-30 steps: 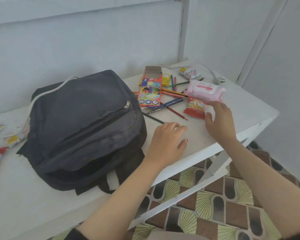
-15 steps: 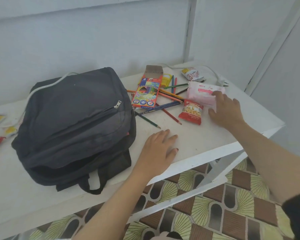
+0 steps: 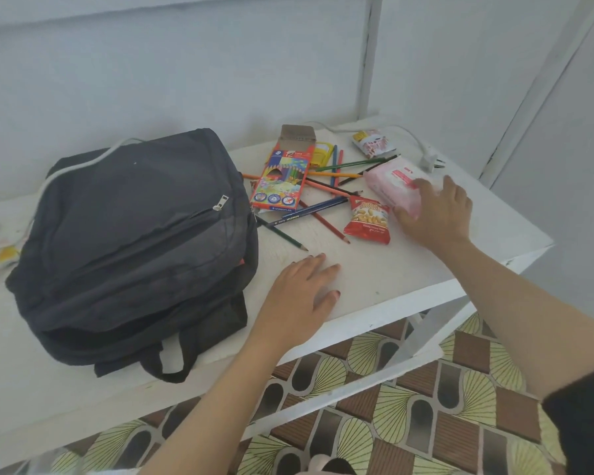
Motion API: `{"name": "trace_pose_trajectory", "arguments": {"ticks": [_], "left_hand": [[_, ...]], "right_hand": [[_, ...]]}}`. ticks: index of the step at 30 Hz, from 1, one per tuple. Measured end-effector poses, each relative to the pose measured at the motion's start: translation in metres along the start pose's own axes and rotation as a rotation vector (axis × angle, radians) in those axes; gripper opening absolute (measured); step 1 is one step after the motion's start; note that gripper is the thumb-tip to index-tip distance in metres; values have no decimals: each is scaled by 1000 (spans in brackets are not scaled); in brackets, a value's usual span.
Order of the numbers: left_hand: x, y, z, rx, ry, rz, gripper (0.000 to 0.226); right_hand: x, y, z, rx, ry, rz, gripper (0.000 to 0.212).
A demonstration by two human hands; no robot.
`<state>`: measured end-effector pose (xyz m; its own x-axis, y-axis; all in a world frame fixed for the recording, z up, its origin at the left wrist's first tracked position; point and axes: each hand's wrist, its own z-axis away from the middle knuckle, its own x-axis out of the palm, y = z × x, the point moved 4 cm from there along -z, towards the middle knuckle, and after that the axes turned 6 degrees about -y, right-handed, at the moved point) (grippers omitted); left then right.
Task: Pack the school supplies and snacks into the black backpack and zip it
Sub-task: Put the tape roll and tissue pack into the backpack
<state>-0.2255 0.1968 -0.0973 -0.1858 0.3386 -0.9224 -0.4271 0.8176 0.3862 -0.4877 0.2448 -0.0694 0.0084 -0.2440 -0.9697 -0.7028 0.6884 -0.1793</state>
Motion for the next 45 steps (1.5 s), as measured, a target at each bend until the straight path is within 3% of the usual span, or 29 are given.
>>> {"name": "trace_pose_trajectory", "arguments": {"ticks": [4,11,17,24,28,32,41,45], "left_hand": [[0,-1,1,0,19,20,46],[0,0,2,4,37,12,45],[-4,3,15,40,20,61,40],[-41,1,73,175,125,-6,33],[-83,-12,97,208,277,-70,29],[-108,-42,125,128,379,-66,28],[-114,-101,161,24,311,-95,36],[-125,-115,160,45,317,-105,40]], "right_hand": [[5,4,-11,54,-131,-1,77],[-2,4,-7,94,-106,-217,59],[-21,-10,19,124,2,-638,59],[-47,-58,93,-122,223,-762,51],[-35,-89,151,-183,227,-699,51],[-10,-111,201,-92,186,-616,51],[5,-135,216,19,104,-309,57],[6,-144,215,46,36,-243,69]]}}
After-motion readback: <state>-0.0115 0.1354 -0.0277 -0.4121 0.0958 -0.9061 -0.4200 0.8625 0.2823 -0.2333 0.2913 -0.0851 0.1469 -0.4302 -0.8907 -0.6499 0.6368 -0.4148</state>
